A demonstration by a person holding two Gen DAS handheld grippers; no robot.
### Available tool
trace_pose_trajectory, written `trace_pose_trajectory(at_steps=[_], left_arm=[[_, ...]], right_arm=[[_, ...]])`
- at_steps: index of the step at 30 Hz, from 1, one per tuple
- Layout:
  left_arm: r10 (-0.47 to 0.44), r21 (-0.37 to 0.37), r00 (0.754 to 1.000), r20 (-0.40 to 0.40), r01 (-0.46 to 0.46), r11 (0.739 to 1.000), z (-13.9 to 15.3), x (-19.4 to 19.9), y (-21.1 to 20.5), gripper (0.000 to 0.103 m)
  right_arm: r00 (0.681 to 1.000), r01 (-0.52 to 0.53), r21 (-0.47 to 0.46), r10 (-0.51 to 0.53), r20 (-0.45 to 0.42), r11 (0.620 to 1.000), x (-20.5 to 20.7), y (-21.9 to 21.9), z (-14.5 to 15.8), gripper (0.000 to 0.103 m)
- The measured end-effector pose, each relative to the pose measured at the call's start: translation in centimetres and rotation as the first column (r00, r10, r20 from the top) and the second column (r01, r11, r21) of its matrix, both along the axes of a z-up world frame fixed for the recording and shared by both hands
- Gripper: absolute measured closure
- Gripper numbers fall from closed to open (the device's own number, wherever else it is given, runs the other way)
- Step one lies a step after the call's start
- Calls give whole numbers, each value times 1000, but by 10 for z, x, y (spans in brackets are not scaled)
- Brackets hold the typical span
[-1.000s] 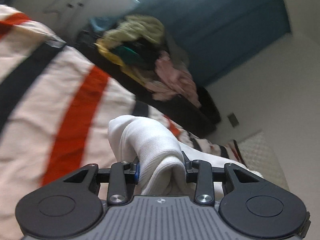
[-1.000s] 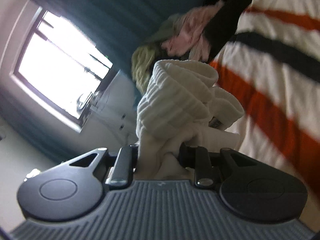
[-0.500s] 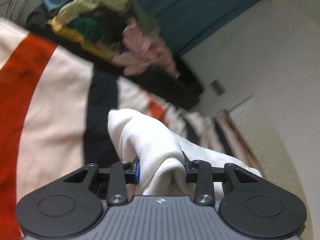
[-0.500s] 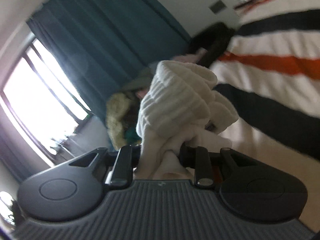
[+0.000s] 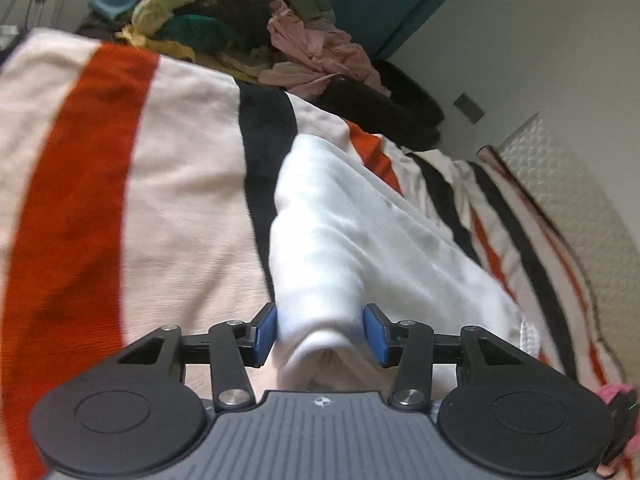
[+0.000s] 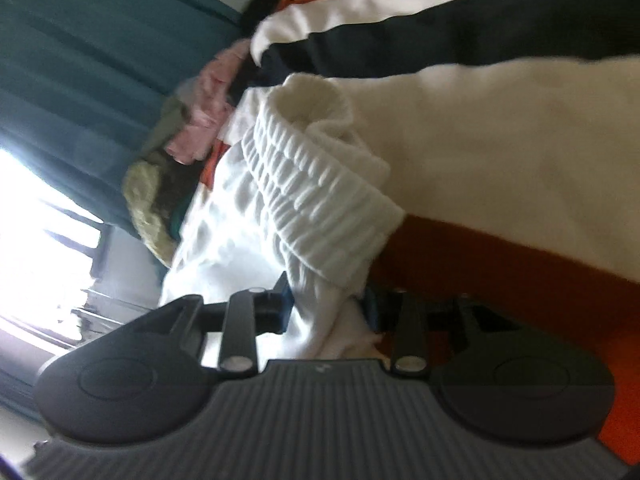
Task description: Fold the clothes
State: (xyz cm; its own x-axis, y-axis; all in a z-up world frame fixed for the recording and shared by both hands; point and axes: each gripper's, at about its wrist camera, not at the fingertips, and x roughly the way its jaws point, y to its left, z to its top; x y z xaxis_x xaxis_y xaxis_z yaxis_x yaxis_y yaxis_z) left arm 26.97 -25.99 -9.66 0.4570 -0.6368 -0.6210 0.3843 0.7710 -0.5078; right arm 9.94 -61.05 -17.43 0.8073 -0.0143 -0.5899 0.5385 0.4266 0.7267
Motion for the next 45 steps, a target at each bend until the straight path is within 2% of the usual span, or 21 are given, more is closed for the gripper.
trace_pose_trajectory(at_steps=[3,9,14,17,20,21,22,23,24,25,30,37,41,45], left_arm=[[-25,40,999,42,23,999,30,-22,10,55],[-39,69,984,172,27,997,109,-80,29,50],[-48,66,955,294,30,997,176,-133,40,37],[-50,78,931,361,23,997,210,-169,45,24],[-56,90,904,423,19,996,236,-207,50,20],[-58,94,895,443,18,995,244,-219,53,14],[-59,97,885,463,16,995,251,-232,55,10],[-54,99,875,481,7,995,256,-242,57,3],[-52,103,867,496,1,995,260,-252,59,1],[-57,112,860,508,-1,994,263,-263,60,1],[-58,143,815,576,-32,989,270,-317,67,0],[-20,134,798,602,-77,988,249,-360,84,0],[6,136,795,606,-111,984,232,-366,94,0],[17,144,792,610,-132,981,216,-365,101,0]], right_arm=[[997,-11,-50,7,-83,999,-12,1,26,65],[994,-85,-224,68,-83,971,-46,18,91,65],[990,-142,-365,138,-38,920,-72,42,150,65],[984,-160,-443,178,-3,882,-95,59,184,64],[975,-179,-501,219,23,847,-113,78,211,64],[971,-185,-519,235,32,835,-120,85,219,58],[967,-191,-533,253,44,824,-126,91,226,42],[961,-197,-546,271,57,814,-133,97,232,33],[957,-196,-564,281,67,802,-140,104,237,15],[954,-193,-582,290,77,790,-148,111,242,14],[936,-170,-657,328,124,735,-182,140,250,15],[932,-94,-736,319,171,670,-220,175,243,15],[930,-69,-755,316,187,652,-231,191,230,15],[936,-77,-783,315,157,617,-230,207,211,15]])
